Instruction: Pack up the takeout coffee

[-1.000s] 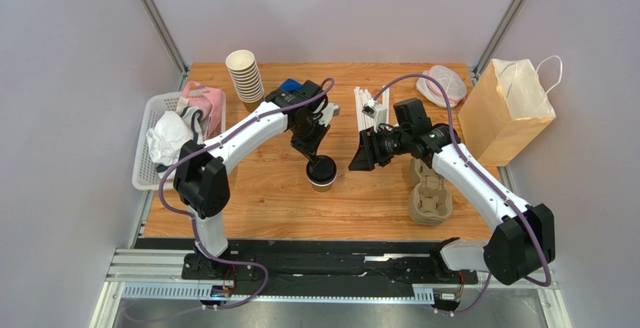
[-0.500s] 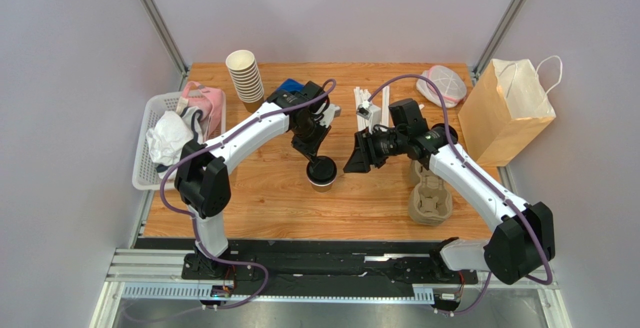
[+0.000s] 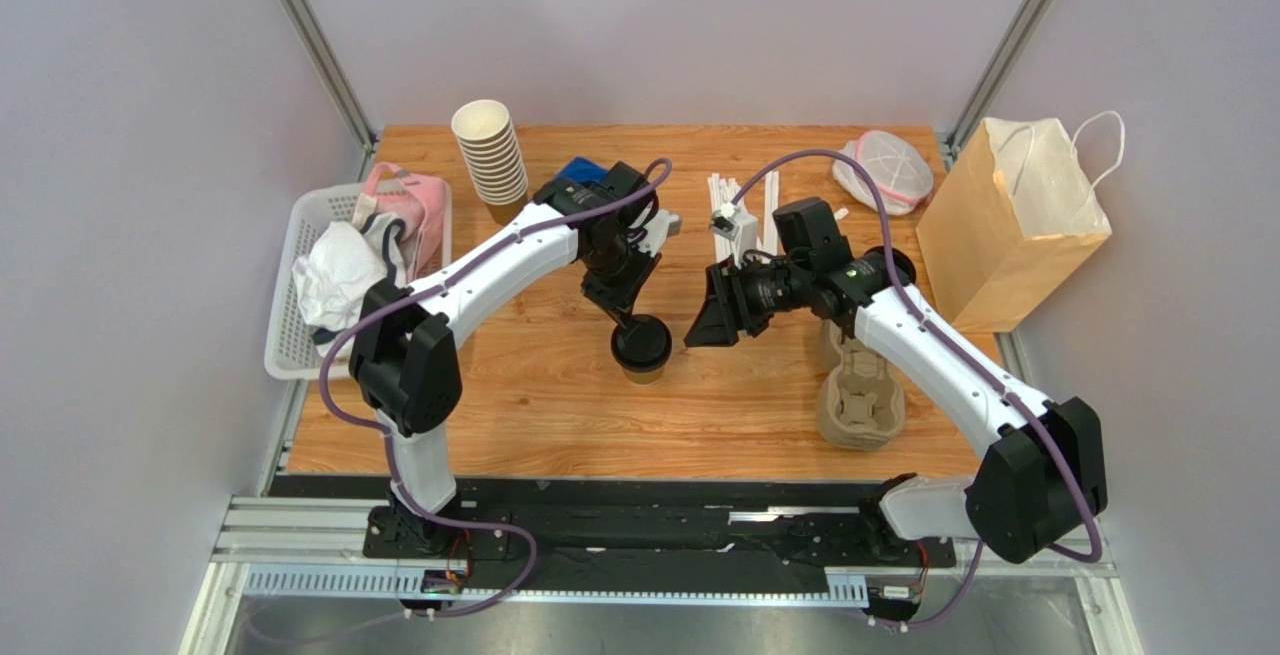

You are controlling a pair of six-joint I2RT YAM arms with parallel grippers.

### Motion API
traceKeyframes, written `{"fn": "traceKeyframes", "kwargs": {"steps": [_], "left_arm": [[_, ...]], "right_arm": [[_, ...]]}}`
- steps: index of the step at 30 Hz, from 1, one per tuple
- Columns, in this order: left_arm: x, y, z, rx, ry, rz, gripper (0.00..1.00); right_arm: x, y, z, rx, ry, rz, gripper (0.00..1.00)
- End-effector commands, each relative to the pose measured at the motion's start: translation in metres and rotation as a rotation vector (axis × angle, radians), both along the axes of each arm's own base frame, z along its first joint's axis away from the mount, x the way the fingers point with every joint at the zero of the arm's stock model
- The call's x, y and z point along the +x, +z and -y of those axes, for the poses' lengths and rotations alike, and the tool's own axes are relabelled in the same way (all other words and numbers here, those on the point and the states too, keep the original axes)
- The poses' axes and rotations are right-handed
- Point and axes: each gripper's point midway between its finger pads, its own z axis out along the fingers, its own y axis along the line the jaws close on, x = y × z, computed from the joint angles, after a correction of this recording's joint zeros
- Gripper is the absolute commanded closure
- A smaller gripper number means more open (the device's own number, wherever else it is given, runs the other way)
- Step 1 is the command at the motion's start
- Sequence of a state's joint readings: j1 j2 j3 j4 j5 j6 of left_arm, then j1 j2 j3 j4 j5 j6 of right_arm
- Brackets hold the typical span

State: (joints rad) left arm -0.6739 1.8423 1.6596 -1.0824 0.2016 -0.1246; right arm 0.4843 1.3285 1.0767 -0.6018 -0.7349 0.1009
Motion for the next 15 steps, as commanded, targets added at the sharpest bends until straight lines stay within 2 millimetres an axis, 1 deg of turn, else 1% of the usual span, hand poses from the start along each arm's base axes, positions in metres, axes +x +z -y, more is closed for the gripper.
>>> {"fn": "traceKeyframes", "kwargs": {"steps": [1, 5, 10, 15], "left_arm": [[0.005, 0.012, 0.005, -0.016, -0.012, 0.035, 1.00], [0.009, 0.010, 0.008, -0.017, -0.008, 0.036, 1.00], [0.007, 0.003, 0.011, -0.023, -0.011, 0.013, 1.00], [0.007, -0.004, 0.008, 0.003, -0.007, 0.008, 1.00]], "right_arm": [[0.005, 0.015, -0.009, 0.044, 0.019, 0.053, 0.47], [0.004, 0.014, -0.010, 0.044, 0.024, 0.047, 0.47], [0.003, 0.012, -0.011, 0.042, 0.031, 0.046, 0.47], [0.003, 0.012, -0.011, 0.041, 0.033, 0.045, 0.47]]}}
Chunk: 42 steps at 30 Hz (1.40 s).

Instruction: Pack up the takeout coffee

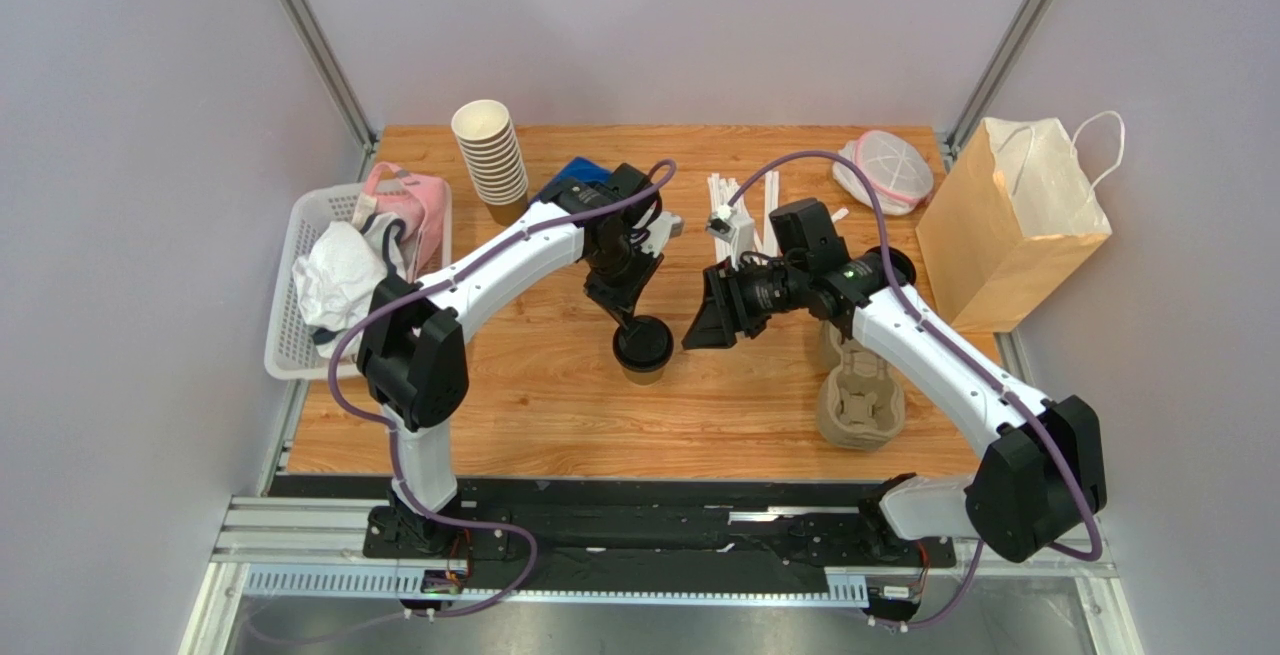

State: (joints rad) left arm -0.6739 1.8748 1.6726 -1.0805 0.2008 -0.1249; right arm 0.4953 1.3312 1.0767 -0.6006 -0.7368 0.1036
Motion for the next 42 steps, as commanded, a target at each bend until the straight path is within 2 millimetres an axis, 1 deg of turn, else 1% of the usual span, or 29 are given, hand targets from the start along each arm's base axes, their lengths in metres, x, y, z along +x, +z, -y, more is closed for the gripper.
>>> {"fn": "traceKeyframes", "kwargs": {"steps": [1, 4, 5, 8, 12, 15, 17, 19, 20, 22, 23, 24, 25, 26, 27, 28, 29, 30, 32, 33, 34, 35, 36, 37, 38, 39, 40, 41, 42], "left_arm": [[0.004, 0.004, 0.005, -0.008, -0.007, 0.024, 1.00], [0.005, 0.005, 0.003, -0.004, -0.009, 0.032, 1.00], [0.004, 0.006, 0.003, -0.003, -0.012, 0.032, 0.96], [0.005, 0.012, 0.004, -0.012, -0.020, 0.039, 0.91], [0.005, 0.024, 0.006, -0.037, -0.031, 0.052, 0.86], [0.005, 0.035, 0.007, -0.056, -0.049, 0.073, 0.73], [0.004, 0.045, 0.007, -0.079, -0.065, 0.094, 0.59], [0.002, 0.054, 0.008, -0.098, -0.078, 0.109, 0.55], [0.001, 0.056, 0.006, -0.093, -0.084, 0.113, 0.45], [0.002, 0.062, -0.002, -0.085, -0.080, 0.128, 0.44], [0.001, 0.065, -0.007, -0.086, -0.077, 0.127, 0.31], [0.002, 0.069, -0.011, -0.101, -0.069, 0.132, 0.24], [0.009, 0.082, -0.027, -0.142, -0.023, 0.149, 0.20], [0.006, 0.098, -0.021, -0.273, -0.033, 0.127, 0.10], [0.006, 0.114, -0.023, -0.367, 0.001, 0.120, 0.06], [0.011, 0.144, -0.031, -0.518, 0.030, 0.179, 0.02], [0.010, 0.159, -0.032, -0.595, 0.036, 0.205, 0.02], [-0.001, 0.187, -0.036, -0.676, 0.049, 0.259, 0.02], [-0.011, 0.200, -0.030, -0.803, -0.017, 0.333, 0.02], [-0.025, 0.218, -0.033, -0.858, -0.019, 0.393, 0.02], [-0.025, 0.205, -0.032, -0.909, 0.067, 0.333, 0.01], [-0.029, 0.201, -0.034, -0.922, 0.111, 0.314, 0.01], [-0.035, 0.185, -0.035, -0.933, 0.137, 0.267, 0.01], [-0.045, 0.192, -0.027, -1.016, 0.094, 0.208, 0.03], [-0.049, 0.187, -0.023, -1.039, 0.081, 0.158, 0.03], [-0.048, 0.168, -0.018, -1.028, 0.115, 0.072, 0.05], [-0.049, 0.161, -0.016, -1.028, 0.120, 0.024, 0.12], [-0.049, 0.154, -0.014, -1.031, 0.134, -0.024, 0.16], [-0.047, 0.139, -0.011, -1.023, 0.145, -0.072, 0.19]], "right_arm": [[0.006, 0.012, -0.008, 0.040, 0.022, 0.048, 0.47], [0.006, 0.012, -0.008, 0.043, 0.028, 0.047, 0.47], [0.006, 0.011, -0.009, 0.042, 0.028, 0.046, 0.47], [0.007, 0.012, -0.009, 0.044, 0.029, 0.045, 0.47], [0.007, 0.015, -0.009, 0.046, 0.032, 0.053, 0.47], [0.008, 0.019, -0.009, 0.049, 0.033, 0.059, 0.46], [0.009, 0.022, -0.010, 0.051, 0.036, 0.066, 0.46], [0.009, 0.025, -0.011, 0.053, 0.038, 0.070, 0.46], [0.010, 0.026, -0.011, 0.056, 0.039, 0.073, 0.46], [0.011, 0.031, -0.012, 0.059, 0.042, 0.083, 0.46], [0.012, 0.033, -0.012, 0.061, 0.044, 0.087, 0.46], [0.012, 0.036, -0.013, 0.064, 0.045, 0.091, 0.46], [0.012, 0.041, -0.014, 0.073, 0.044, 0.092, 0.46], [0.012, 0.043, -0.015, 0.078, 0.046, 0.089, 0.46], [0.012, 0.045, -0.016, 0.087, 0.044, 0.081, 0.46], [0.010, 0.047, -0.018, 0.101, 0.045, 0.057, 0.46], [0.010, 0.048, -0.020, 0.114, 0.044, 0.047, 0.46], [0.010, 0.049, -0.022, 0.126, 0.044, 0.034, 0.46], [0.009, 0.051, -0.029, 0.168, 0.048, -0.029, 0.46], [0.009, 0.051, -0.032, 0.182, 0.048, -0.051, 0.46], [0.006, 0.053, -0.036, 0.206, 0.066, -0.082, 0.46], [0.008, 0.057, -0.040, 0.227, 0.058, -0.112, 0.46], [0.009, 0.052, -0.044, 0.229, 0.057, -0.152, 0.47], [0.009, 0.051, -0.046, 0.240, 0.065, -0.183, 0.47], [0.009, 0.052, -0.050, 0.248, 0.064, -0.215, 0.48], [0.012, 0.044, -0.052, 0.242, 0.060, -0.252, 0.49], [0.009, 0.042, -0.054, 0.244, 0.069, -0.280, 0.50], [0.010, 0.039, -0.055, 0.247, 0.069, -0.298, 0.51], [0.009, 0.034, -0.056, 0.243, 0.061, -0.336, 0.52]]}}
